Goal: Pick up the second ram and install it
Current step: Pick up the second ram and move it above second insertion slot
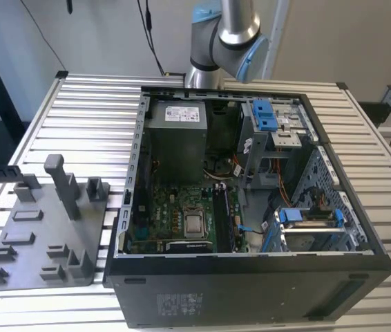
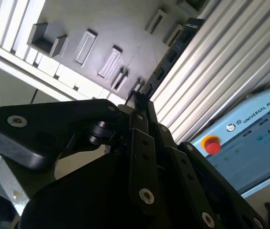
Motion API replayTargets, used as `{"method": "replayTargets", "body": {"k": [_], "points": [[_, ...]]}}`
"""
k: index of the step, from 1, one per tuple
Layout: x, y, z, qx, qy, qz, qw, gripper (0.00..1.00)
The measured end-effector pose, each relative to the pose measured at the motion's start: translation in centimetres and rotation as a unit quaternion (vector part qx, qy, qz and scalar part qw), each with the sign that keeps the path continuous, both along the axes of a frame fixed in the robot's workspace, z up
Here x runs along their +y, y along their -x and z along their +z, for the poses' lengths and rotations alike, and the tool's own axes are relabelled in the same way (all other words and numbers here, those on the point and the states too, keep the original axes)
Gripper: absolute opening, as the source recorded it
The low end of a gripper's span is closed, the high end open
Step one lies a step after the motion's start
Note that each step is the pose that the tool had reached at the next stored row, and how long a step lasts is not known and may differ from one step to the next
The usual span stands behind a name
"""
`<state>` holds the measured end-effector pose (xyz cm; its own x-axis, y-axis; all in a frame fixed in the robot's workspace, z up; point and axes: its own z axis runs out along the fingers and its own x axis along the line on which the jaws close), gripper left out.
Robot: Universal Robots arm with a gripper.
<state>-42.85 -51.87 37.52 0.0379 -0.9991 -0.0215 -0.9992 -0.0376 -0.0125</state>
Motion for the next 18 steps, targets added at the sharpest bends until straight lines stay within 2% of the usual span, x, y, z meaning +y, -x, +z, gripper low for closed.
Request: {"method": "replayTargets", "body": {"k": [9, 18], "points": [[0.0, 0.0, 1.47, 0.0001, 0.0001, 0.0, 1.0, 0.14], [0.0, 0.0, 1.55, 0.0, -0.0002, 0.0, 1.0, 0.14]]}}
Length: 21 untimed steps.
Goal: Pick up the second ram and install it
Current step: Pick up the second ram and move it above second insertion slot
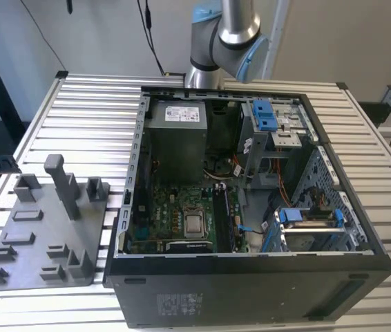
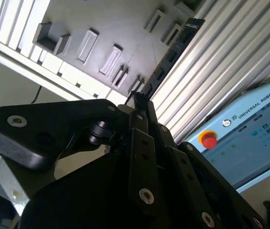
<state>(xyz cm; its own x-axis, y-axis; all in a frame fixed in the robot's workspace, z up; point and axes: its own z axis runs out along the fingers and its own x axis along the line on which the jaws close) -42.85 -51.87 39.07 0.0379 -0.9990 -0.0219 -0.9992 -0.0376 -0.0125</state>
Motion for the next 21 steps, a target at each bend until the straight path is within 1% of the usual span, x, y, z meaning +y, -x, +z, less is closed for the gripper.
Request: {"method": "replayTargets", "body": {"k": [6, 8, 15, 18, 21], "points": [[0.01, 0.0, 0.09, 0.0001, 0.0001, 0.0, 1.0, 0.14], [0.04, -0.01, 0.29, 0.0001, 0.0002, 0.0, 1.0, 0.14], [0.19, 0.0, 1.48, 0.0, 0.0008, 0.0, 1.0, 0.14], [0.35, 0.0, 2.14, 0.0001, 0.0011, 0.0, 1.0, 0.14], [0.39, -0.01, 2.71, 0.0, 0.0011, 0.0, 1.0, 0.14]]}}
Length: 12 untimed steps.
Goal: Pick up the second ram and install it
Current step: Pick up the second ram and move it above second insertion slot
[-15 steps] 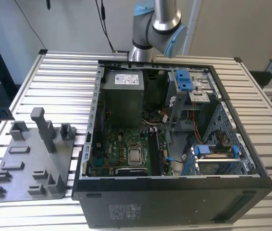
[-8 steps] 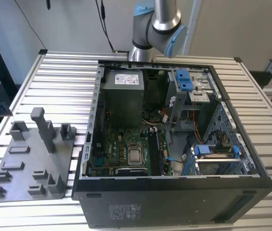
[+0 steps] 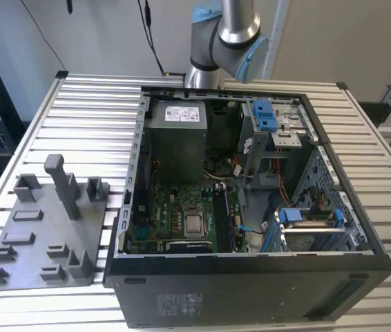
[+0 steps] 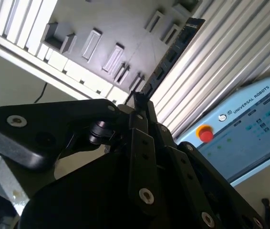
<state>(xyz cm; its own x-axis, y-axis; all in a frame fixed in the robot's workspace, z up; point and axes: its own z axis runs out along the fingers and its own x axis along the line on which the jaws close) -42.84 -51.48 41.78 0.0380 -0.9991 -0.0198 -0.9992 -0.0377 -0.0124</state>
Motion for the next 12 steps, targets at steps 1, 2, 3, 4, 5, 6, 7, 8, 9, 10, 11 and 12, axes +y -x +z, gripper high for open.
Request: {"method": "replayTargets", "body": {"k": [1, 2, 3, 4, 5, 6, 7, 8, 9, 10, 11, 12], "points": [[0.0, 0.0, 0.05, 0.0, 0.0, 0.0, 1.0, 0.14], [0.01, 0.01, 0.05, -0.0001, -0.0001, 0.0, 1.0, 0.14], [0.01, 0.01, 0.05, -0.0001, -0.0001, 0.0, 1.0, 0.14], [0.01, 0.01, 0.06, -0.0001, -0.0001, 0.0, 1.0, 0.14], [0.01, 0.01, 0.08, 0.0, 0.0, 0.0, 1.0, 0.14], [0.01, 0.01, 0.08, 0.0, 0.0, 0.0, 1.0, 0.14], [0.01, 0.01, 0.09, 0.0, 0.0, 0.0, 1.0, 0.14], [0.01, 0.01, 0.09, 0.0, 0.0, 0.0, 1.0, 0.14], [0.01, -0.03, 0.11, 0.0001, 0.0001, 0.0, 1.0, 0.14], [0.01, -0.12, 0.12, 0.0002, 0.0001, 0.0, 1.0, 0.14], [0.01, -0.22, 0.11, 0.0001, 0.0001, 0.0, 1.0, 0.14], [0.02, -0.35, 0.1, 0.0001, 0.0, 0.0, 1.0, 0.14]]}}
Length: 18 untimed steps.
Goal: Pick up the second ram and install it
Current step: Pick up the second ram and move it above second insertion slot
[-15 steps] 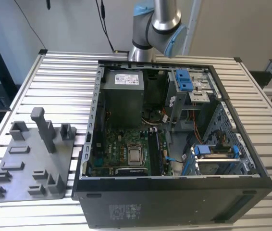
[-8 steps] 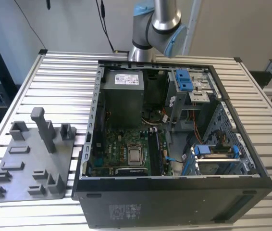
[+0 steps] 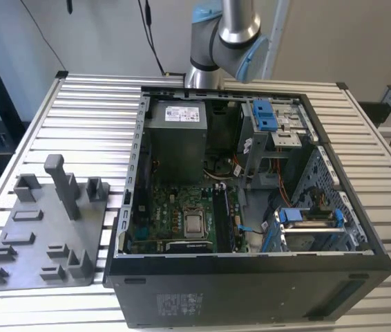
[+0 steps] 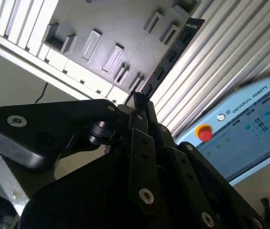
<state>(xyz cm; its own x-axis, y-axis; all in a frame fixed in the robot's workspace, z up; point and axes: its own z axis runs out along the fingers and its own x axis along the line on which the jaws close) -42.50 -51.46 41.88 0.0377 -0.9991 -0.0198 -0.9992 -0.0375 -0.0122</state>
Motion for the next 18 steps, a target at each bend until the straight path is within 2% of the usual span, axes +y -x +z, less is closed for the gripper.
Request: {"method": "replayTargets", "body": {"k": [18], "points": [[-0.01, -3.78, 0.0, 0.0002, 0.0, 0.0, 1.0, 0.14]]}}
